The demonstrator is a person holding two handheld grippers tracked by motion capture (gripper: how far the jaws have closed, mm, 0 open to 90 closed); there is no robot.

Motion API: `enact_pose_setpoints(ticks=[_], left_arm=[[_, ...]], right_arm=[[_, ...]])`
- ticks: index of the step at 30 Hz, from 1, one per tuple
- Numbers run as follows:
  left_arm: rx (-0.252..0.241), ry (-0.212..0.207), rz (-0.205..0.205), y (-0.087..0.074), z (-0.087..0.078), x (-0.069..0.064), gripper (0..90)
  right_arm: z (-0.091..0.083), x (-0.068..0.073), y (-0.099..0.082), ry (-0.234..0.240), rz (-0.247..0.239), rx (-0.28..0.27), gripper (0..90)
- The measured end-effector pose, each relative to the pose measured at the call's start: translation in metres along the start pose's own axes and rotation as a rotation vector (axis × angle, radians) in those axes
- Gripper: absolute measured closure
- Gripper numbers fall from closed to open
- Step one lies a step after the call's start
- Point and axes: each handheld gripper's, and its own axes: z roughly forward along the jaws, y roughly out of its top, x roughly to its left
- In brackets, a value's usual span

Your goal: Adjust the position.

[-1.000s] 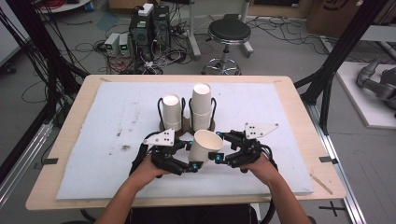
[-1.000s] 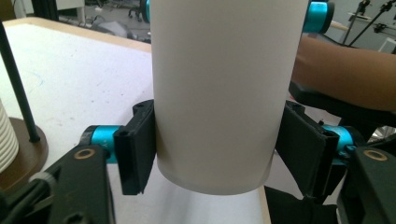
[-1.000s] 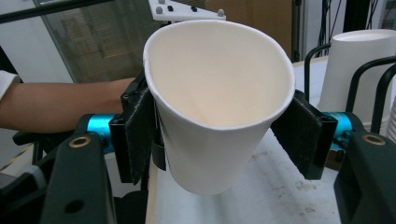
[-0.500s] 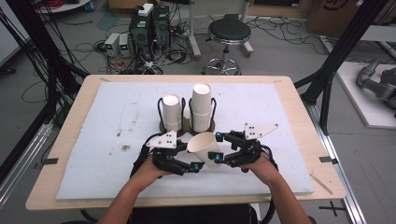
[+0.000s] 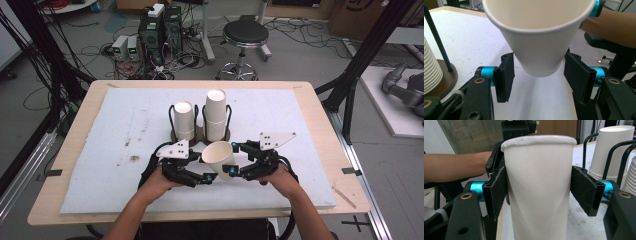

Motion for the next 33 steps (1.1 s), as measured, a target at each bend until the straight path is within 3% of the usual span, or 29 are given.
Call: enact_pose_setpoints(ticks=[5, 14, 23, 27, 33], left_arm=[[0.017, 0.003, 0.014, 0.001, 0.001, -0.001, 42.6], [-0.033, 0.018, 0.002, 0.001, -0.009, 0.001, 44.6], [0.012, 0.014, 0.019, 0.003, -0.008, 0.000, 45.1], [0.028, 0.010, 0.027, 0.005, -0.006, -0.001, 45.2], [-0.013, 0.010, 0.014, 0.004, -0.009, 0.001, 48.9]], right_arm=[[0.000, 0.000, 0.000, 0.000, -0.015, 0.010, 33.6], [-0.003, -0.001, 0.000, -0.012, -0.020, 0.013, 35.0], [0.000, 0.000, -0.001, -0.008, -0.006, 0.034, 31.0], [0.001, 0.001, -0.001, -0.008, -0.025, 0.049, 30.3], [-0.001, 0.001, 0.000, -0.013, -0.045, 0.046, 34.6]])
